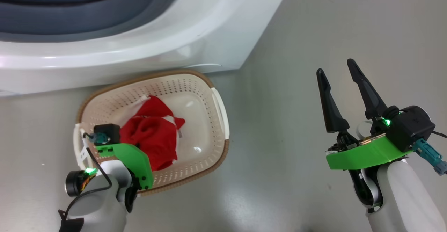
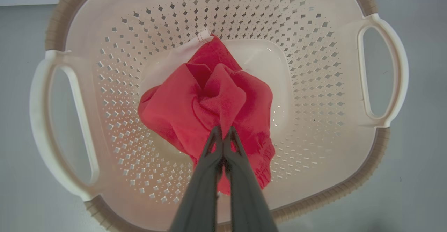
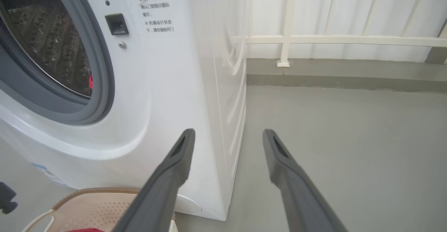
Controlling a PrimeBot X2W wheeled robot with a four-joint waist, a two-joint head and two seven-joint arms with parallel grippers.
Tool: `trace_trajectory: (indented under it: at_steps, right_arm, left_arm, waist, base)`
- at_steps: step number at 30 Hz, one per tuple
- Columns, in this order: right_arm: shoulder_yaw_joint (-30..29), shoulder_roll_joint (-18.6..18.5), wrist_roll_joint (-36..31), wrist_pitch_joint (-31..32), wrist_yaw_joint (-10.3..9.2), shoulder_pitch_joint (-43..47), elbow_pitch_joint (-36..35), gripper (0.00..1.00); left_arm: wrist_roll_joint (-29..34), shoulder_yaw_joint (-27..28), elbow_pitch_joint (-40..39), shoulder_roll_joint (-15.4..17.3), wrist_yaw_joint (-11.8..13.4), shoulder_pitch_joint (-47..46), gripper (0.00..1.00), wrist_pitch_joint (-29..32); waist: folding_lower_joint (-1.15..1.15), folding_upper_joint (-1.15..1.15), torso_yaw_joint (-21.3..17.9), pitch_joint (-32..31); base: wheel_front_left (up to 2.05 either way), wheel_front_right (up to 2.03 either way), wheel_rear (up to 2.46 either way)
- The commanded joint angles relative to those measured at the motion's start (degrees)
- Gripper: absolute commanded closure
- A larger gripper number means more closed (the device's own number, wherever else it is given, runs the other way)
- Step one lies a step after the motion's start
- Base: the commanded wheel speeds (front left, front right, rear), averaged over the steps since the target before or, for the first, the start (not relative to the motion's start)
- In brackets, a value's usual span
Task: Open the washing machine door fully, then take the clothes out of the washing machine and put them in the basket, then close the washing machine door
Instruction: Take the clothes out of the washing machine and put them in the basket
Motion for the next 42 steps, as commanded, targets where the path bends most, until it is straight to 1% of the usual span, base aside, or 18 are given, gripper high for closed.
trace_trajectory:
  at_steps: [1,6,12,13,14,15,16,21,25,28,32,38,39,42]
  right_arm:
    - [1.4,0.1,0.6,-0.4,0.36,-0.4,-1.4,0.0]
    - [1.6,0.1,1.2,-0.4,0.36,-0.6,-1.4,0.0]
    - [1.4,0.1,1.4,-0.4,0.36,-0.7,-1.3,0.0]
    - [1.3,0.1,1.3,-0.4,0.36,-0.7,-1.3,0.0]
    - [1.3,0.1,1.3,-0.4,0.36,-0.6,-1.2,0.0]
    - [1.3,0.1,1.3,-0.4,0.36,-0.6,-1.0,0.0]
    - [1.4,0.1,1.2,-0.4,0.36,-0.5,-0.9,0.0]
    - [1.3,0.1,0.7,-0.4,0.36,-0.2,-0.6,0.0]
    - [0.9,0.1,0.1,-0.4,0.36,0.4,-0.3,0.0]
    - [0.3,0.1,-0.4,-0.4,0.36,1.1,-0.1,0.0]
    - [-0.5,0.1,-1.3,-0.4,0.36,2.2,0.1,0.0]
    - [-1.4,0.1,-2.1,-0.4,0.36,3.8,-0.1,0.0]
    - [-1.6,0.1,-2.2,-0.4,0.36,4.1,0.0,0.0]
    - [-2.0,0.1,-2.4,-0.4,0.36,4.8,0.1,0.0]
  left_arm:
    - [0.3,0.8,0.1,1.6,0.5,-0.4,1.0,-0.2]
    - [0.4,0.3,1.2,1.7,0.5,-0.5,1.0,-0.2]
    - [1.0,-0.7,1.7,1.9,0.2,-1.2,1.0,-2.5]
    - [1.1,-0.9,1.8,1.8,-0.1,-1.3,0.92,-3.0]
    - [1.2,-1.2,1.8,1.8,-0.4,-1.4,0.72,-3.8]
    - [1.3,-1.4,1.8,1.7,-0.6,-1.4,0.21,-4.5]
    - [1.3,-1.5,1.8,1.7,-0.9,-1.4,0.0,-4.9]
    - [0.7,-1.6,2.0,1.3,-1.3,-0.9,0.0,-7.5]
    - [0.0,-1.4,1.4,1.0,-2.5,-0.1,0.0,-11.6]
    - [-0.4,-1.4,0.3,0.9,-3.2,1.0,0.0,-13.7]
    - [-0.3,-1.0,-2.6,0.8,-3.4,3.2,0.0,-14.8]
    - [1.2,2.1,-15.2,0.7,-2.5,8.8,0.0,-14.9]
    - [1.9,2.8,-17.9,0.9,-2.1,9.9,0.0,-14.9]
    - [6.3,4.7,-27.4,1.9,0.3,13.3,0.0,-14.9]
  waist:
    - [0.0,0.0,-1.5,1.6]
    - [0.0,0.0,-2.1,2.3]
    - [0.0,0.0,-1.9,2.3]
    - [0.0,0.0,-1.7,2.2]
    - [0.0,0.0,-1.5,2.0]
    - [0.0,0.0,-1.3,1.7]
    - [0.0,0.0,-1.1,1.4]
    - [0.0,0.0,0.1,-0.8]
    - [0.0,0.0,1.2,-3.4]
    - [0.0,0.0,2.0,-5.6]
    - [0.0,0.0,3.1,-8.4]
    - [0.0,0.0,4.8,-12.2]
    - [0.0,0.0,5.0,-12.8]
    - [0.0,0.0,5.6,-14.4]
  base:
    - [0.0,0.0,0.0]
    - [0.0,0.0,0.0]
    - [0.0,0.0,0.0]
    - [0.0,0.0,0.0]
    - [0.0,0.0,0.0]
    - [0.0,0.0,0.0]
    - [0.0,0.0,0.0]
    - [0.0,0.0,0.0]
    - [0.0,0.0,0.0]
    - [0.0,0.0,0.0]
    - [0.0,0.0,0.0]
    - [0.0,0.0,0.0]
    - [0.0,0.0,0.0]
    - [0.0,0.0,0.0]
